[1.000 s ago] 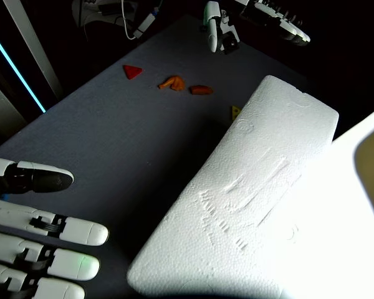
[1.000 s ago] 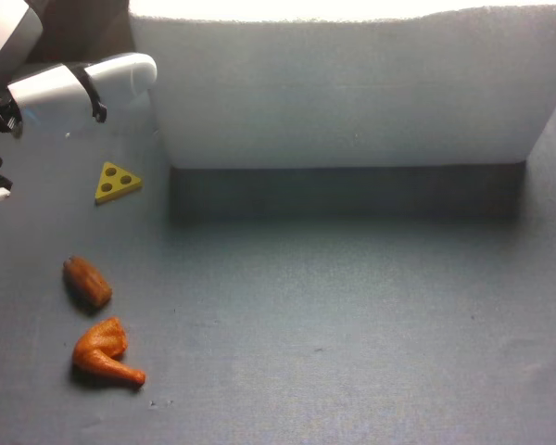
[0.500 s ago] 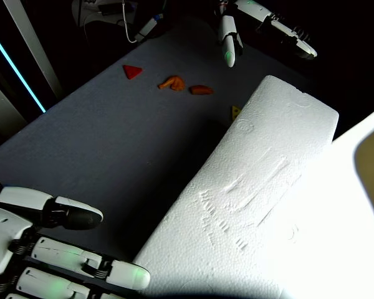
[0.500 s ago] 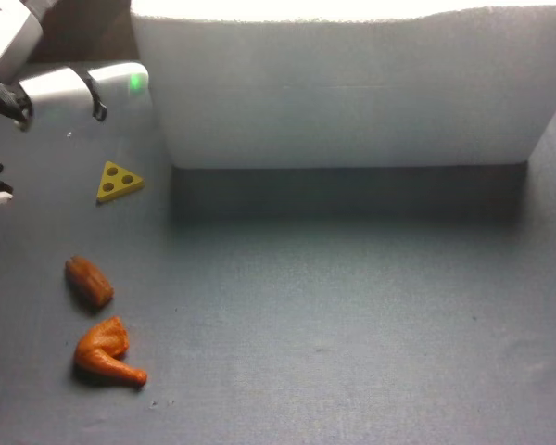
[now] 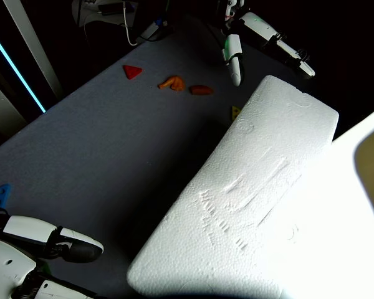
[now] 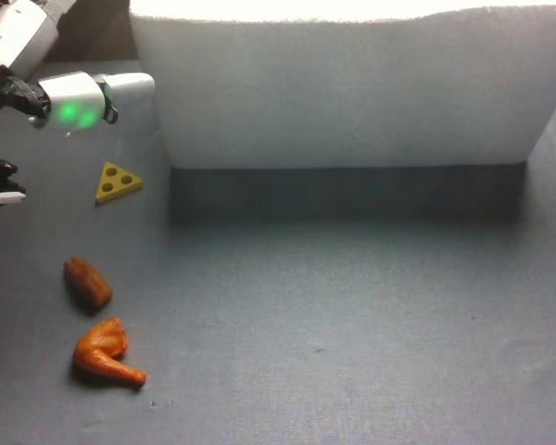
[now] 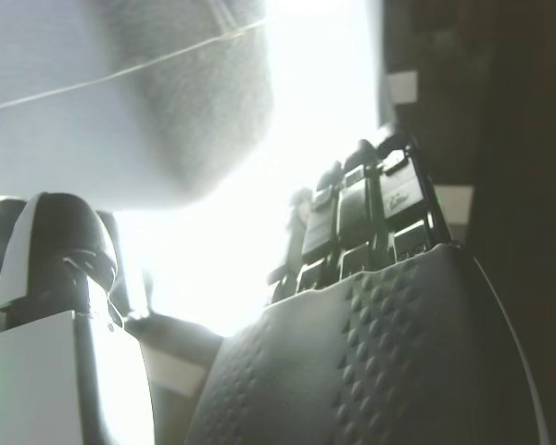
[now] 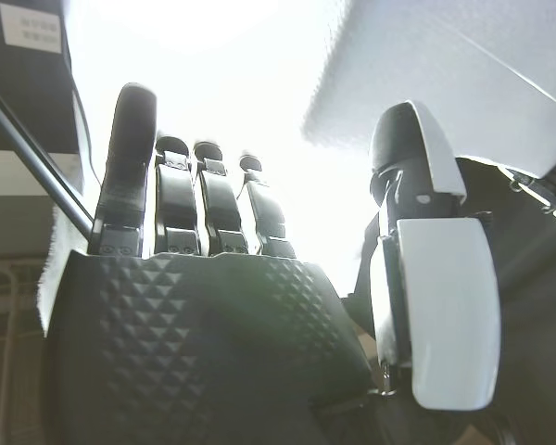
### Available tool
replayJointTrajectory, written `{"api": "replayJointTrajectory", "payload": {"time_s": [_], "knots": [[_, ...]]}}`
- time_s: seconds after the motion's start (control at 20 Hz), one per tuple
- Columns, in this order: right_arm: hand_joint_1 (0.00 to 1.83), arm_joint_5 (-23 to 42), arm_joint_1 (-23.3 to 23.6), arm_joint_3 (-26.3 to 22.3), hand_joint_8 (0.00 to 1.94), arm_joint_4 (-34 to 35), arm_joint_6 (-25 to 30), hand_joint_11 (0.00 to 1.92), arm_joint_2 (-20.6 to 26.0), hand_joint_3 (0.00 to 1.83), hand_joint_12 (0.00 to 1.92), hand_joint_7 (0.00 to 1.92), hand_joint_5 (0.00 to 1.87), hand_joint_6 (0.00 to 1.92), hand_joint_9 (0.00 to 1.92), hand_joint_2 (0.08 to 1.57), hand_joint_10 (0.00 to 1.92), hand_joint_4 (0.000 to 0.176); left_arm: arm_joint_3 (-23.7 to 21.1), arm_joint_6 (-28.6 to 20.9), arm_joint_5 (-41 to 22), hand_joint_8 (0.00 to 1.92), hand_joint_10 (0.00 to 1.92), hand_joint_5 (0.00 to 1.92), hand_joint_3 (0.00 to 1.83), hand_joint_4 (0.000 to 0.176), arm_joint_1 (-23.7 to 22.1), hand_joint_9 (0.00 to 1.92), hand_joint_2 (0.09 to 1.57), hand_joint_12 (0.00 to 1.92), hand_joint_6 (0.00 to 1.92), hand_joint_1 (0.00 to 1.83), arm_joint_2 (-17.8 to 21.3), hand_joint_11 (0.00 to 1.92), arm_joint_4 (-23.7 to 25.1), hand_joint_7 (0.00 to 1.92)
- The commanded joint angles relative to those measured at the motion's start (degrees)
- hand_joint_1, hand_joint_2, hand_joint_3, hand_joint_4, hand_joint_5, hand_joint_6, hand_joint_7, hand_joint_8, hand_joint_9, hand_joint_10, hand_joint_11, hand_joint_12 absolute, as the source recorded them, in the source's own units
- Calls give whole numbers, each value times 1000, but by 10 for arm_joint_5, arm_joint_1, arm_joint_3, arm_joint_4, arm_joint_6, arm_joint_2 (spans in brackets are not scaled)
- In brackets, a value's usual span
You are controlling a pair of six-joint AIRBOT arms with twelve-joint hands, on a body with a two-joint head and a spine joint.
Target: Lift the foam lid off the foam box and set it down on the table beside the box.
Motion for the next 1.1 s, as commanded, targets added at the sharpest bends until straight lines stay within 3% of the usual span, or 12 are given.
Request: {"api": "replayJointTrajectory", "payload": {"time_s": [0.0, 0.05, 0.15, 0.25, 0.3, 0.4, 0.55, 0.65, 0.8, 0.85, 0.95, 1.05], "knots": [[673, 55, 9, 8, 0, -9, -2, 0, 5, 2, 1725, 0, 0, 0, 0, 1195, 0, 34, 6, -3, -59, 0, 0, 0, 0, 19, -8, 0, 1037, 0, 0, 637, 0, 0, 3, 0], [638, 45, 16, 15, 0, -8, -4, 0, 0, 0, 1427, 0, 0, 0, 0, 1182, 0, 18, 11, -5, -53, 0, 0, 0, 0, 14, -12, 0, 1036, 0, 0, 633, -3, 0, 2, 0], [606, 29, 26, 26, 0, -6, -5, 0, -6, 4, 1256, 0, 0, 0, 0, 1175, 0, 17, 20, -6, -41, 0, 0, 0, 0, 20, -17, 0, 1025, 0, 0, 601, -10, 0, 0, 0], [579, 13, 34, 37, 0, -5, -5, 0, -15, 0, 1523, 0, 0, 0, 0, 1173, 0, 22, 29, -12, -35, 0, 0, 0, 0, 30, -18, 0, 1006, 6, 0, 561, -16, 13, -2, 0], [568, 7, 36, 41, 0, -4, -5, 0, -18, 0, 1841, 0, 0, 0, 0, 1177, 0, 13, 31, -13, -33, 0, 0, 0, 0, 27, -19, 0, 993, 0, 0, 564, -18, 2, -3, 0], [562, -1, 37, 48, 0, 0, -5, 0, -24, 0, 1918, 0, 0, 0, 0, 1170, 0, 7, 38, -15, -24, 0, 0, 0, 0, 42, -22, 0, 987, 4, 0, 580, -26, 8, -4, 0], [554, -9, 38, 56, 0, 6, -5, 0, -29, 1, 1296, 0, 0, 0, 0, 1139, 0, 30, 54, -26, -12, 0, 0, 0, 0, 49, -24, 0, 984, 13, 0, 580, -39, 12, -5, 0], [580, -12, 39, 58, 0, 8, -5, 0, -31, 1, 166, 0, 0, 0, 0, 1144, 0, 19, 58, -32, -10, 0, 0, 0, 0, 33, -24, 0, 978, 16, 0, 569, -43, 4, -5, 0], [552, -17, 44, 61, 0, 8, -5, 0, -34, 0, 0, 0, 0, 0, 0, 1130, 0, 15, 64, -44, -8, 0, 0, 0, 0, 11, -29, 0, 993, 34, 0, 523, -48, 20, -3, 0], [537, -17, 45, 62, 0, 8, -5, 0, -34, 0, 0, 0, 0, 0, 0, 1124, 0, 14, 68, -52, -9, 0, 0, 0, 0, 16, -30, 0, 1003, 106, 0, 518, -51, 3, 0, 0], [496, -21, 50, 64, 0, 5, -5, 0, -37, 0, 0, 0, 0, 0, 0, 1116, 0, 0, 73, -55, -7, 0, 0, 0, 1, 42, -35, 0, 996, 682, 0, 475, -55, 0, 2, 0], [496, -24, 56, 65, 0, 0, -5, 0, -40, 0, 0, 0, 0, 0, 0, 1113, 0, 0, 76, -58, -4, 0, 0, 0, 0, 38, -38, 0, 979, 608, 0, 475, -57, 0, 5, 0]]}}
